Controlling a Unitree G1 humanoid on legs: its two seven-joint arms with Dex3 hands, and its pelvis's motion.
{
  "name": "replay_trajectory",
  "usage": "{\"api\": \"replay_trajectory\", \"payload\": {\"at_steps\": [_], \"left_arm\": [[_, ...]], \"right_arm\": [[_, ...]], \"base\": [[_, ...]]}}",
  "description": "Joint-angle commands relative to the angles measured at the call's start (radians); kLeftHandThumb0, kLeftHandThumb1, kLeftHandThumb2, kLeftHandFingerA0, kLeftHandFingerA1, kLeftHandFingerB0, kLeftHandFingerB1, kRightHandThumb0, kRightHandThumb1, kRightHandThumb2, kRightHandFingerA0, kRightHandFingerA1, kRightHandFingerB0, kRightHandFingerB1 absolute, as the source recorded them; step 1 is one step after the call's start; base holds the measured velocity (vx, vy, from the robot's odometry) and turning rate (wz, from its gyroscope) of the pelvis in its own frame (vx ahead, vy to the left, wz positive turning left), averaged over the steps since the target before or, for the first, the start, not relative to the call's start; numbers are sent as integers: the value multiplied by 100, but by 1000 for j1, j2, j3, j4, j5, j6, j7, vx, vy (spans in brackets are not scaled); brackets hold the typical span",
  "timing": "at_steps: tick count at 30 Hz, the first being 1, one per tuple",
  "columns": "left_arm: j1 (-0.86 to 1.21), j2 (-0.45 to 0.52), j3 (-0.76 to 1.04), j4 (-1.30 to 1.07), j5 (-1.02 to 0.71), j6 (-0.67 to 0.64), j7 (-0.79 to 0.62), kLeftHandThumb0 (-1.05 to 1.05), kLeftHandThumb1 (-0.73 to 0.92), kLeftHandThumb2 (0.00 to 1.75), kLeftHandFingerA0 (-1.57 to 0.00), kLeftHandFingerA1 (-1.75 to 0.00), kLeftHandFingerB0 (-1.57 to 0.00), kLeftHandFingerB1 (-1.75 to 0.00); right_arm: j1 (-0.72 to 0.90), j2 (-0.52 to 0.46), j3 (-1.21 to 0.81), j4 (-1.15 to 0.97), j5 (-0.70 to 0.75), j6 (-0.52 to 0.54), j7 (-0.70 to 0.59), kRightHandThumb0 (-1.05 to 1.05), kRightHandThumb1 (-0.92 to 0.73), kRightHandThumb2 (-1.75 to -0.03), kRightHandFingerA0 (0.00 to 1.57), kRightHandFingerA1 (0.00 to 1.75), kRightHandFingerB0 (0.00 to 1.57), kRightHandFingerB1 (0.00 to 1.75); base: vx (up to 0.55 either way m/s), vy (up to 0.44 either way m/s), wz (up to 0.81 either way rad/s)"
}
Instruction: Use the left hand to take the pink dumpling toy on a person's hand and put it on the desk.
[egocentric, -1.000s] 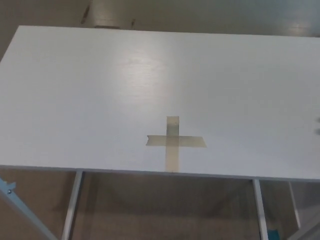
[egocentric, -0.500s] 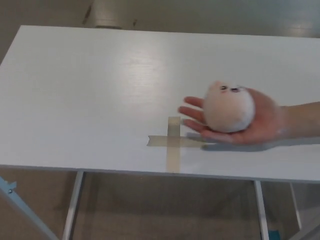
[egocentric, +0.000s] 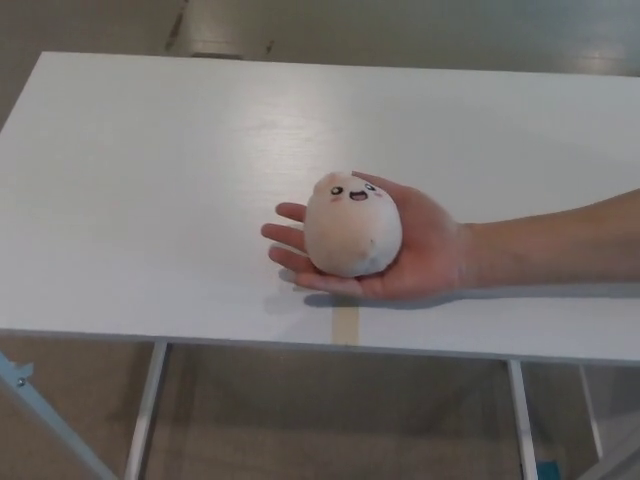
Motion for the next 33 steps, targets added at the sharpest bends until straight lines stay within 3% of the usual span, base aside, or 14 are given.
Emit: {"api": "replay_trajectory", "payload": {"at_steps": [1, 13, 19, 21, 22, 26, 29, 31, 32, 33], "left_arm": [[8, 1, 8, 7, -12, -8, -15, -34, 58, 61, -71, -47, -38, -37], [3, -5, 14, 3, -13, -15, -20, -29, 57, 57, -73, -46, -37, -34], [11, -25, 19, -33, -23, -61, -31, -27, 56, 56, -74, -62, -37, -35], [22, -24, 16, -52, -23, -85, -46, -27, 56, 57, -73, -60, -37, -35], [30, -17, 9, -66, -19, -99, -62, -35, 47, 66, -55, -49, -34, -41], [66, 10, -13, -127, -10, -145, -129, -28, 55, 56, -49, -40, -37, -35], [164, 55, -12, -283, -48, -212, -254, -44, 45, 67, -40, -46, -34, -42], [371, 96, 50, -620, -174, -219, -363, -49, 43, 68, -39, -46, -31, -42], [445, 108, 73, -733, -216, -214, -391, -45, 50, 55, -43, -39, -34, -34], [491, 115, 88, -800, -239, -208, -406, -45, 50, 55, -43, -39, -34, -34]], "right_arm": [[5, -3, -4, 6, 8, 5, 11, -27, -73, -62, 59, 44, 48, 40], [5, -5, 2, 8, 0, 9, 5, -27, -73, -62, 59, 44, 49, 40], [6, -3, 5, 10, -2, 7, 6, -27, -72, -62, 60, 44, 49, 41], [8, -1, 6, 10, -2, 6, 6, -27, -73, -62, 60, 44, 50, 41], [11, 0, 5, 10, 0, 4, 5, -27, -72, -62, 60, 44, 50, 41], [15, 3, 6, 11, 0, 0, 3, -27, -73, -62, 60, 44, 50, 41], [20, -10, 10, 8, -4, -3, 7, -27, -73, -62, 60, 44, 50, 41], [17, -14, 16, 8, -9, -1, 10, -27, -73, -62, 60, 44, 50, 41], [16, -13, 18, 8, -11, 0, 11, -27, -73, -62, 60, 44, 50, 41], [15, -13, 19, 7, -12, 0, 11, -27, -73, -62, 60, 44, 50, 41]], "base": [[0, 0, 0], [0, 0, 0], [0, 0, 0], [0, 0, 0], [0, 0, 0], [0, 0, 0], [0, 0, 0], [0, 0, 0], [0, 0, 0], [0, 0, 0]]}}
